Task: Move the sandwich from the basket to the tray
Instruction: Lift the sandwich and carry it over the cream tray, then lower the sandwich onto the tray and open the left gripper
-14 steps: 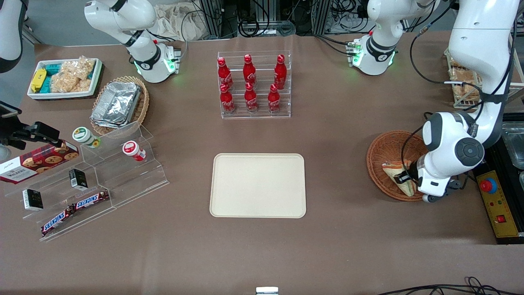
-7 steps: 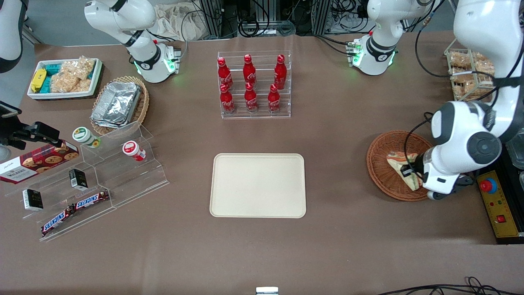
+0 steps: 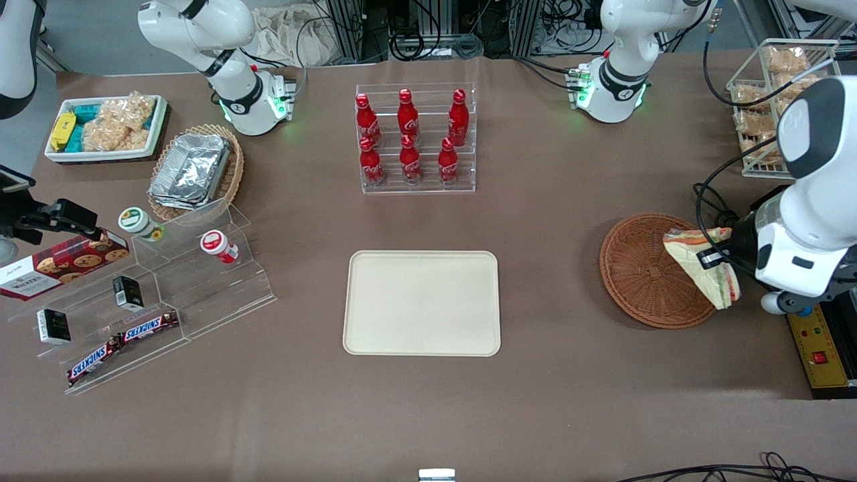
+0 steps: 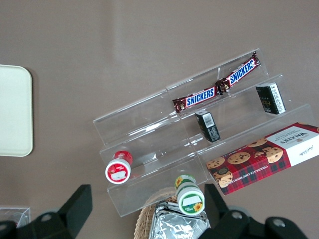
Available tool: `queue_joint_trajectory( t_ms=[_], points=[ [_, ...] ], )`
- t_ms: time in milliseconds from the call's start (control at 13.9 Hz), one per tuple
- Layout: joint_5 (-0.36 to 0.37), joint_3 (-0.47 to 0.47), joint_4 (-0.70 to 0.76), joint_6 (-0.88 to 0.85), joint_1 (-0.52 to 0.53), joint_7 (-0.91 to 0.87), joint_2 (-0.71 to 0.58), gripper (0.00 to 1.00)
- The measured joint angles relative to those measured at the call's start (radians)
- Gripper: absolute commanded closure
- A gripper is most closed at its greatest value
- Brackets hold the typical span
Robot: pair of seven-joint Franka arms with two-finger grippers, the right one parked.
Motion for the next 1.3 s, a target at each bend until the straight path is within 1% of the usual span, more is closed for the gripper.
queue_joint_trajectory(
  t_ms=[144, 216, 289, 433, 577, 722, 938, 1010, 1082, 1155, 1227, 1299],
  points=[
    [0.001, -0.085, 0.010, 0.041, -0.009, 0.008, 0.021, 1.00],
    [0.007, -0.118, 0.009, 0.076, -0.036, 0.008, 0.042, 1.00],
    [0.027, -0.134, 0.007, 0.114, -0.088, 0.007, 0.073, 1.00],
    [0.091, -0.141, 0.005, 0.206, -0.205, -0.009, 0.152, 1.00],
    [0.121, -0.141, 0.005, 0.298, -0.290, -0.024, 0.242, 1.00],
    [0.139, -0.140, 0.005, 0.373, -0.338, -0.026, 0.323, 1.00],
    [0.157, -0.140, 0.006, 0.464, -0.377, -0.026, 0.427, 1.00],
    [0.161, -0.140, 0.007, 0.472, -0.387, -0.026, 0.456, 0.96],
    [0.161, -0.140, 0.007, 0.478, -0.394, -0.026, 0.481, 0.89],
    [0.162, -0.140, 0.007, 0.484, -0.399, -0.026, 0.502, 0.74],
    [0.162, -0.139, 0.008, 0.486, -0.400, -0.026, 0.519, 0.46],
    [0.162, -0.136, 0.008, 0.487, -0.401, -0.026, 0.531, 0.00]
  ],
)
